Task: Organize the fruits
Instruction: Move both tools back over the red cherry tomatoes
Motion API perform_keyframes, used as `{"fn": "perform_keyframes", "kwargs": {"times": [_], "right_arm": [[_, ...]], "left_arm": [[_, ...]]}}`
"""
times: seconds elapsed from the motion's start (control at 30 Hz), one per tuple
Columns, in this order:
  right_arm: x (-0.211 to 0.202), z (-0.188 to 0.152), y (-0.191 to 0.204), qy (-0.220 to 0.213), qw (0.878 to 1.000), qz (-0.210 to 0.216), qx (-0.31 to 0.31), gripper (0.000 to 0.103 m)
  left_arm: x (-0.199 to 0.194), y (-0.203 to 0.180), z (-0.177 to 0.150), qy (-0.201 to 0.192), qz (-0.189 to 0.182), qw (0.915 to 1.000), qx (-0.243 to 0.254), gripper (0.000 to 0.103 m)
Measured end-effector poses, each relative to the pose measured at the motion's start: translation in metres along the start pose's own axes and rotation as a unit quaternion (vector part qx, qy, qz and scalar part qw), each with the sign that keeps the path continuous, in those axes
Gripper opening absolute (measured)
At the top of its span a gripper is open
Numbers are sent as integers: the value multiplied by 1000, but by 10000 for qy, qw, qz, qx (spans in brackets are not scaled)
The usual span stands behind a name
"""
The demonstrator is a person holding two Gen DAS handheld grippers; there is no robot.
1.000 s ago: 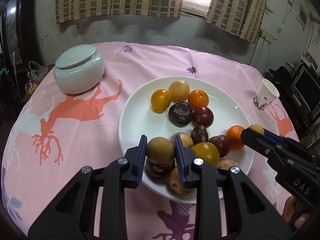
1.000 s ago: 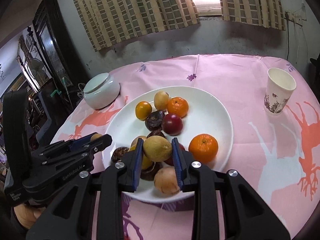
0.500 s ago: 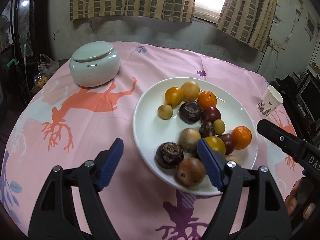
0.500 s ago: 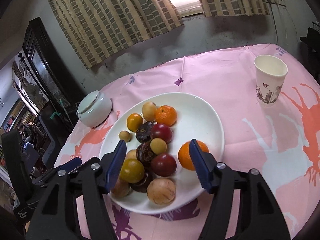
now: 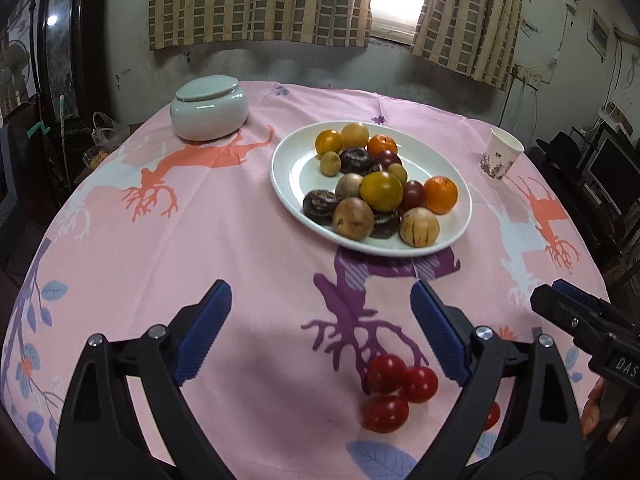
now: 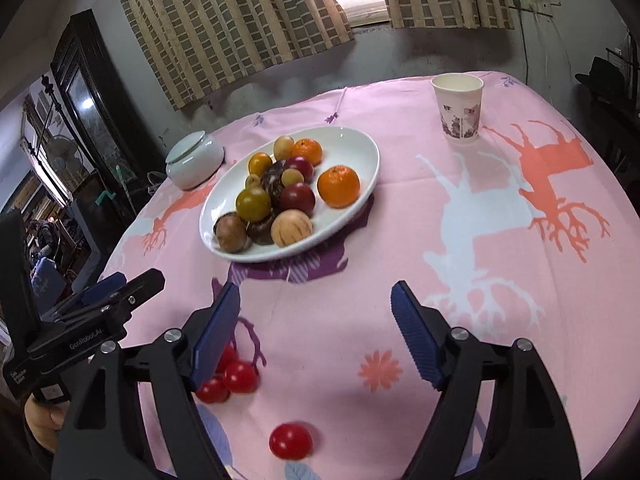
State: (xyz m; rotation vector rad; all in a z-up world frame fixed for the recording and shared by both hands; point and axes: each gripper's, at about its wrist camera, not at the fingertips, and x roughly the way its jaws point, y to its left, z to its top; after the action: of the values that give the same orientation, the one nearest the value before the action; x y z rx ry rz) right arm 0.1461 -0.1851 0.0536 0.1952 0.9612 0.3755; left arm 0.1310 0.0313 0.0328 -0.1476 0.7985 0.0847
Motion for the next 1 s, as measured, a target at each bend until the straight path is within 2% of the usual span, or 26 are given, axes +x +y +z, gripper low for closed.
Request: {"fn": "perform_keyframes", "kwargs": {"times": [0.13,0.27,0.33,0.4,0.53,0.67,0.83,1.0], "right_arm": [[-8,-33,4,70,9996,81,-243,79],[-7,-50,-2,-8,9995,229,-239,79],[-1,-52,3,200,9982,-165,-545,78],[-2,-56,10,228,9953,-317,-888,78],[-5,-56,8,312,9972,-30,-675,78],[-7,-58,10,335,9962,-128,-790,78],[-11,-62,20,331,9936,-213,-1055,78],[-6,-67,24,522,9907,-304,-1216,78]], "left_arm": [[2,-8,-30,26,67,10000,41,93],[9,-12,-46,-49,241,9995,211,93],[15,-13,-48,16,253,9991,348,93],[16,-10,-48,68,177,9992,352,93],[19,-3,-48,191,86,9997,137,93],[25,2,-49,406,22,9992,-38,93],[26,3,-50,395,82,9992,-64,93],[26,3,-50,388,90,9992,-48,93]]}}
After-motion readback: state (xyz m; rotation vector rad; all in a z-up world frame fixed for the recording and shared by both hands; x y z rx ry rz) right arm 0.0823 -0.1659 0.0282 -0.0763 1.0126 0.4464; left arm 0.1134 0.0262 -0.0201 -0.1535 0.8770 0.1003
